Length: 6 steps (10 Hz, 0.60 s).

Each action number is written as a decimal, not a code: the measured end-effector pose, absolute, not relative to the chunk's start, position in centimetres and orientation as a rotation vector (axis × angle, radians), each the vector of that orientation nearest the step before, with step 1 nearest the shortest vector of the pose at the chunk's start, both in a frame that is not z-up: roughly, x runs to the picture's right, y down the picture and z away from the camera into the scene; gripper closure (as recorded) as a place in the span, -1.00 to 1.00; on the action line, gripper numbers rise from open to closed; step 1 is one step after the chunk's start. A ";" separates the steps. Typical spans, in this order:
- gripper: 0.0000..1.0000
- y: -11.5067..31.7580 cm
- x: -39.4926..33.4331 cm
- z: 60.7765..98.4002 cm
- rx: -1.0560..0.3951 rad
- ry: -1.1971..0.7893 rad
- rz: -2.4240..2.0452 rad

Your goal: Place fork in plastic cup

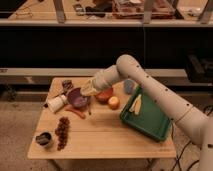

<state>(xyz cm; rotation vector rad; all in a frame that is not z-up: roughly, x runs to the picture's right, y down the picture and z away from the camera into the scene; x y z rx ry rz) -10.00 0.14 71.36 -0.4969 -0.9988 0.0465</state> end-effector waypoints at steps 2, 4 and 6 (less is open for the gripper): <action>1.00 0.2 -10.0 71.4 -0.497 -0.999 0.047; 1.00 0.1 -10.0 71.5 -0.495 -0.998 0.049; 1.00 -1.0 -8.6 72.4 -0.413 -0.982 0.096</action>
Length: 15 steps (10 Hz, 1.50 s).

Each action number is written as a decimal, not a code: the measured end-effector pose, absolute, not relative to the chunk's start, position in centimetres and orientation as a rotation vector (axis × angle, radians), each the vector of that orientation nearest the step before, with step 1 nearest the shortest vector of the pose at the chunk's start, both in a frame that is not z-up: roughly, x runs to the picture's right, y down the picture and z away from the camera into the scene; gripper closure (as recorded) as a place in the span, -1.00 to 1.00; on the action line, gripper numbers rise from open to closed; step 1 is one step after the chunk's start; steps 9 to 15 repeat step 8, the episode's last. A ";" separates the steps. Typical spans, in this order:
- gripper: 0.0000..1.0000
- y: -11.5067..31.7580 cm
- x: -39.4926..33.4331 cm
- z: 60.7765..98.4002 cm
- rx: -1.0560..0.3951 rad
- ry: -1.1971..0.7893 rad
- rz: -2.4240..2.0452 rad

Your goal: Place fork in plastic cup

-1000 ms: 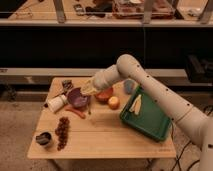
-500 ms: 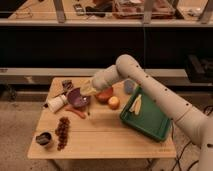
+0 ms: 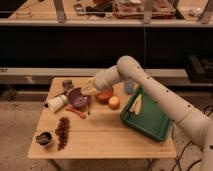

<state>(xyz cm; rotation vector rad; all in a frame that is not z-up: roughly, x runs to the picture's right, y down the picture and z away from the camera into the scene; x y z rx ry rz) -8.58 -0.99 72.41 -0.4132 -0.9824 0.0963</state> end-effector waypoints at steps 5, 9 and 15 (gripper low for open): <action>1.00 -6.7 1.2 74.8 -0.125 -0.905 0.182; 1.00 -10.7 6.9 75.9 0.035 -0.814 0.217; 1.00 -10.7 6.9 75.9 0.035 -0.814 0.217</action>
